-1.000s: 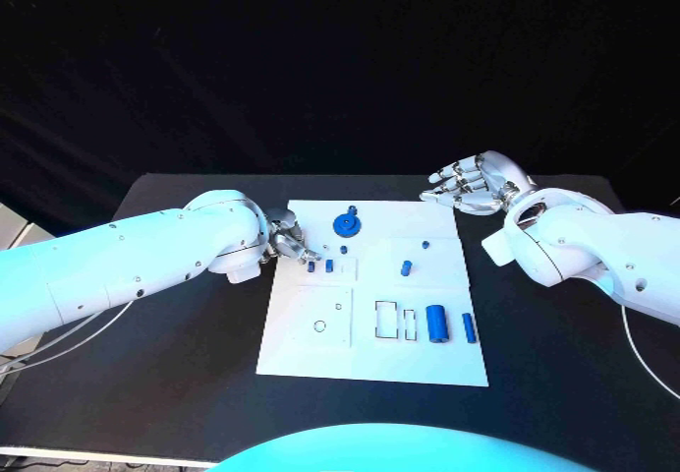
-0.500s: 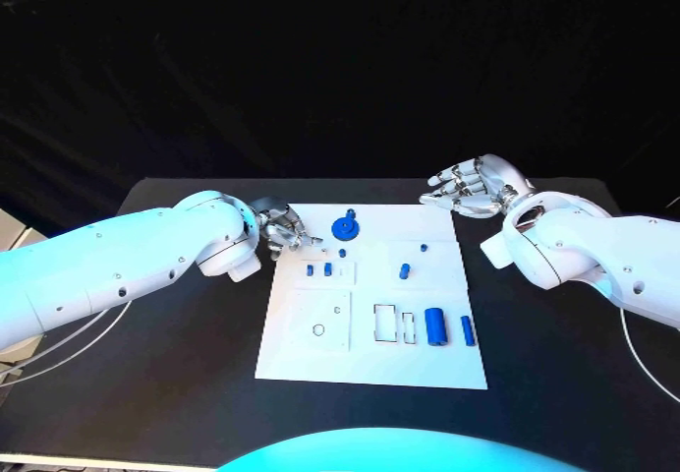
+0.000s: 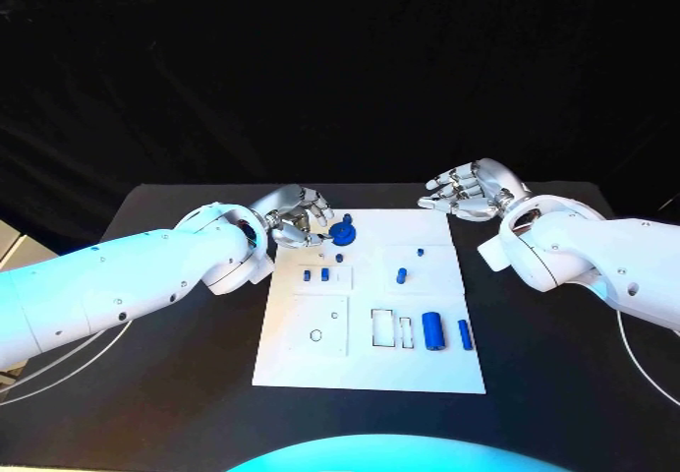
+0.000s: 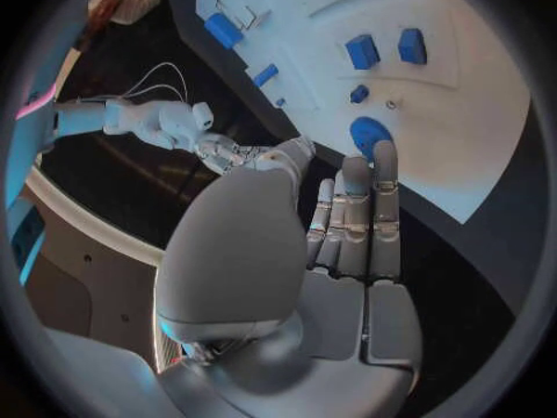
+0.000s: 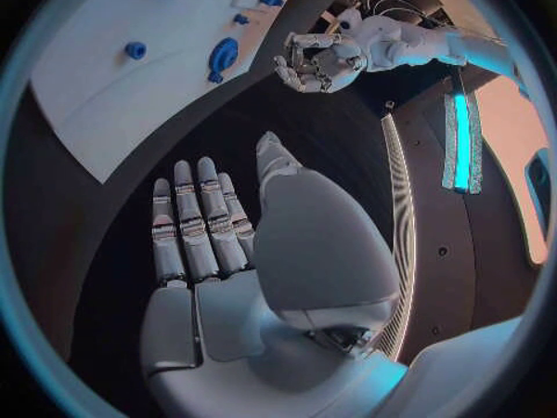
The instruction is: Assemble the parts on the task board
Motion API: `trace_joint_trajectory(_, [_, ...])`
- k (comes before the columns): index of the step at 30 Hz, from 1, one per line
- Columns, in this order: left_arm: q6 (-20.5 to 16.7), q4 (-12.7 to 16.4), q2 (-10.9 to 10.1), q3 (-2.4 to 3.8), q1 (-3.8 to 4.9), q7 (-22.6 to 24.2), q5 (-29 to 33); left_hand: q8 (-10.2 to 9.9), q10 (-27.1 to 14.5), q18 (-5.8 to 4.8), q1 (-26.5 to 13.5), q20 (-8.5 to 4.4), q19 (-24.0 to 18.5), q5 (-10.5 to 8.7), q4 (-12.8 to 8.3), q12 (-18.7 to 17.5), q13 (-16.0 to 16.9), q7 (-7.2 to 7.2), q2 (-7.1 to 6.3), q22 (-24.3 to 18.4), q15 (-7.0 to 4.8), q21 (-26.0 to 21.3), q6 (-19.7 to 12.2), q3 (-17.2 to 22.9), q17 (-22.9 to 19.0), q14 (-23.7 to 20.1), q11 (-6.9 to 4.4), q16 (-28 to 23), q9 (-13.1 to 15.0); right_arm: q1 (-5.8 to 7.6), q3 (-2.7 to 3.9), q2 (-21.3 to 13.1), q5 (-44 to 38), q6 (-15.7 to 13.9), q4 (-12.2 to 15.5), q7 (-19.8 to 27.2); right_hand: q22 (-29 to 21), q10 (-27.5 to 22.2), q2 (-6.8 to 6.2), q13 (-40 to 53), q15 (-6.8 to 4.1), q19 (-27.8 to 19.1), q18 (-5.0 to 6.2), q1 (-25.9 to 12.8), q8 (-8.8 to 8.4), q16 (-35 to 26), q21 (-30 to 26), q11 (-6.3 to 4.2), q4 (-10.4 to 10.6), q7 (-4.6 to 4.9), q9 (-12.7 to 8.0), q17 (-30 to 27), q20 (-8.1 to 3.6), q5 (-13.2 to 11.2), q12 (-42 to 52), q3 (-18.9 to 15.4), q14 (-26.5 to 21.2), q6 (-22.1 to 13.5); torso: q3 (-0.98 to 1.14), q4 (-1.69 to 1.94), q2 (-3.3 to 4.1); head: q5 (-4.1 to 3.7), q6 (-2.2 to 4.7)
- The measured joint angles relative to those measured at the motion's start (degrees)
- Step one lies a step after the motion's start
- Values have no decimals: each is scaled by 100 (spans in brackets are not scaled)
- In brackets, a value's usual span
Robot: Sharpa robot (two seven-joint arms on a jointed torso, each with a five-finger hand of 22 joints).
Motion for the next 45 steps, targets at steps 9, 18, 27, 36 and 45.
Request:
trace_joint_trajectory(9, [146,-336,336,-86,-53,46,-1080,-43,208,-1,-118,1,42,-24,46,0,-208,-5,-118,132,-20,146,454,46,-6,122,-57,423,-396,-9,-1,12,12,1,-13,9,0,0,0,0,0,0,0,0,0,0,-1,0,0,-17,0,-6,0,0,23,0,0,18,1,-5,1,10,27])
trace_joint_trajectory(18, [525,-574,551,-102,-59,11,-1514,-426,608,-1,-171,-20,61,-24,22,-85,-449,2,-171,304,-69,341,1265,424,241,376,-109,927,-784,-19,-2,22,17,1,-20,11,-1,0,22,0,0,20,0,22,0,0,-1,0,-15,-17,0,-11,20,0,23,16,0,18,9,-9,4,20,33])
trace_joint_trajectory(27, [923,-796,724,-105,-61,-73,-1741,-621,845,-1,-201,-63,232,-24,-39,-234,-575,-7,-200,635,-92,644,1502,635,527,607,-142,1230,-869,-21,-2,39,20,2,-18,13,4,0,22,0,0,20,0,22,0,0,-1,0,-15,4,1,-17,20,0,23,15,0,40,10,-7,4,21,30])
trace_joint_trajectory(36, [1104,-969,867,-105,-62,-111,-1836,-707,1013,-2,-179,-102,409,-24,-180,-312,-629,-32,-179,968,-131,952,1664,841,768,787,-191,1458,-890,-22,-1,53,22,2,-18,14,4,0,22,0,0,20,0,22,0,0,-2,0,-15,3,1,-17,20,0,23,15,1,40,10,-8,5,19,31])
trace_joint_trajectory(45, [1196,-1091,927,-107,-62,-165,-1864,-774,1034,-2,-150,-102,409,-24,-311,-378,-657,-34,-150,1075,-131,1047,1667,972,792,787,-170,1504,-897,-22,-1,55,23,3,-18,15,3,0,22,1,0,41,0,22,0,0,-2,0,-15,3,1,-23,-1,0,23,15,1,40,10,-3,3,9,24])
